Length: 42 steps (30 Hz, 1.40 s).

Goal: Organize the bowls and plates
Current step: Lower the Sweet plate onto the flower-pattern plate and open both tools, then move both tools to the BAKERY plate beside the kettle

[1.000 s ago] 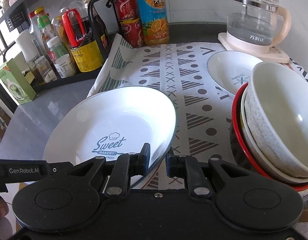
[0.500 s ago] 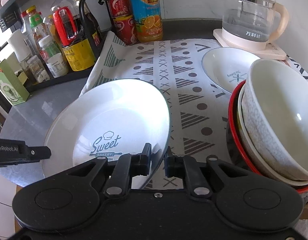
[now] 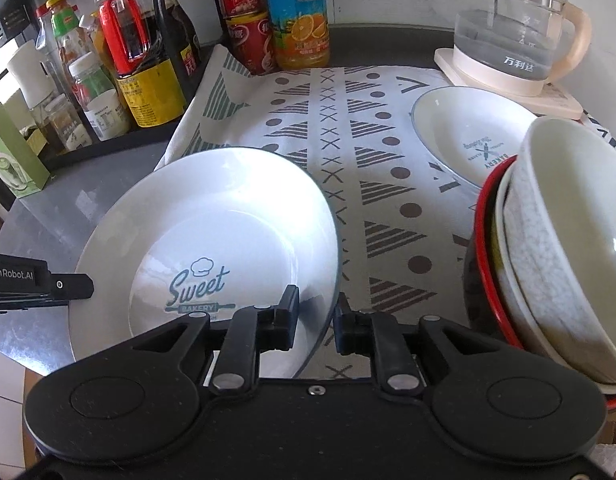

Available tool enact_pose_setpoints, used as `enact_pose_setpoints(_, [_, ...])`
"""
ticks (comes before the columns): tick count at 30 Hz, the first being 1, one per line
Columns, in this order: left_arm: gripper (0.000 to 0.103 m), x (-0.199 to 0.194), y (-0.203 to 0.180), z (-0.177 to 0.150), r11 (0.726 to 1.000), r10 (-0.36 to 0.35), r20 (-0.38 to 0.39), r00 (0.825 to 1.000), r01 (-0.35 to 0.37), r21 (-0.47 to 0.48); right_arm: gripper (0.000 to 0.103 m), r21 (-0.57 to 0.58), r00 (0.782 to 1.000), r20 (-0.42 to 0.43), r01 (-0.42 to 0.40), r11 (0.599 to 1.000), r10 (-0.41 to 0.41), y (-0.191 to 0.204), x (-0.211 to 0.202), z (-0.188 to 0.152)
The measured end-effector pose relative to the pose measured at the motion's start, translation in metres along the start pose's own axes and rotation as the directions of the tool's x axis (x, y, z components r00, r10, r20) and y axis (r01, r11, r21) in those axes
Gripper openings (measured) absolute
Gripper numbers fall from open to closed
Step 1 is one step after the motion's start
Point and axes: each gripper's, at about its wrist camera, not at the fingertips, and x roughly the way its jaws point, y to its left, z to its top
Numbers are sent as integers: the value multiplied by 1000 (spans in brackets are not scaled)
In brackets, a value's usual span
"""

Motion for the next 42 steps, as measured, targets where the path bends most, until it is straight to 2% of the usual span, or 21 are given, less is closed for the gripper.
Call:
enact_pose_setpoints(12, [22,0,4,5,1000,16,19,1000,-16,6,20,33,999,-41,-22,999,23,1,10,3])
enact_pose_setpoints(16, [22,-3,3,7,999,38,19,999,-38,5,25,38,999,-21,-33,999,33,1,2,8])
enact_pose_setpoints(20, [22,-9,5,14,1000,21,24,999,-21,-9,30,60,999,15,-51,997,50,-2,-8,17])
enact_pose_setpoints(22, [28,-12,3,18,1000,14,32,999,-14,-11,32,66,997,41,-66,996,64,-3,-13,22])
enact_pose_setpoints(28, [47,-21,-8,33,1000,-6,58,998,6,8,47,72,992,102,-87,994,80,1,-25,38])
enact_pose_setpoints(32, [53,-23,-15,42,999,-29,64,998,27,26,55,87,988,136,-85,993,73,2,-31,48])
enact_pose_setpoints(34, [59,-24,-19,47,999,-38,66,997,36,37,58,106,986,155,-74,992,57,1,-34,53])
enact_pose_setpoints(38, [64,-26,-29,57,996,-67,92,994,61,69,66,148,980,194,-59,987,30,-5,-41,64])
enact_pose_setpoints(42, [70,-25,-41,69,989,-106,89,990,96,108,79,195,973,233,-49,980,2,-12,-48,76])
